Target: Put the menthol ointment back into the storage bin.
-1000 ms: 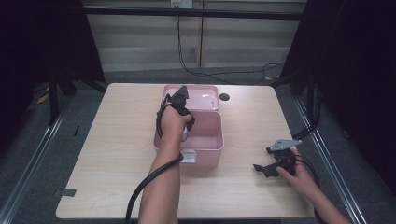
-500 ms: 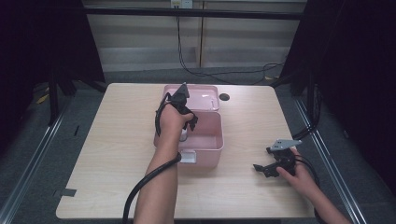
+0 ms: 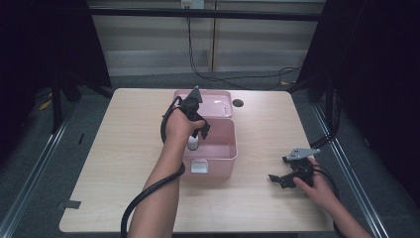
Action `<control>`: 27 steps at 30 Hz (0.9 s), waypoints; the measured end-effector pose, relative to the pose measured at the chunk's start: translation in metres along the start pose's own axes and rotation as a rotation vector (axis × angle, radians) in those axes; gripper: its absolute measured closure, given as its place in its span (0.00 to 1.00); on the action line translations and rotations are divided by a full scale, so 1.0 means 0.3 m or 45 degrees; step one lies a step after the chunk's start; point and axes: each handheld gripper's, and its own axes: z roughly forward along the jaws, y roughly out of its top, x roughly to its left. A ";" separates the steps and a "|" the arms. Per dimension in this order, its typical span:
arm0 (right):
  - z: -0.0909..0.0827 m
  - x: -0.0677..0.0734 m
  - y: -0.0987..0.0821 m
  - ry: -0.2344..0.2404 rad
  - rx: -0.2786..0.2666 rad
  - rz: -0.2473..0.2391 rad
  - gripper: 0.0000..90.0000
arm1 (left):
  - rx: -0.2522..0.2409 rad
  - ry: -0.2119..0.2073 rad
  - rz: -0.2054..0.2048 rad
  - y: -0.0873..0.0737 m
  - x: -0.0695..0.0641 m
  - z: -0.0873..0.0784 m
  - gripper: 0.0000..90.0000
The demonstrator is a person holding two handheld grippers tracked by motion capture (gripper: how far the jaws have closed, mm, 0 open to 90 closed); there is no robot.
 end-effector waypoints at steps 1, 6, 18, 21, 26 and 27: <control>0.000 0.000 0.000 0.000 0.000 0.000 0.04 | -0.005 -0.008 0.001 -0.003 -0.001 -0.002 0.24; 0.000 0.000 0.000 0.000 0.000 0.000 0.04 | -0.001 -0.017 0.056 -0.011 -0.005 -0.021 0.24; 0.000 0.000 0.000 -0.001 -0.003 0.000 0.04 | 0.007 -0.095 0.230 -0.052 -0.025 -0.093 0.24; 0.000 0.000 0.000 -0.001 -0.002 0.000 0.04 | -0.001 -0.073 0.254 -0.066 -0.023 -0.118 0.24; 0.000 0.000 0.000 -0.001 -0.002 0.000 0.04 | -0.009 -0.085 0.289 -0.092 -0.007 -0.155 0.24; 0.000 0.000 0.000 -0.001 -0.002 0.000 0.04 | -0.006 -0.086 0.292 -0.098 -0.001 -0.162 0.24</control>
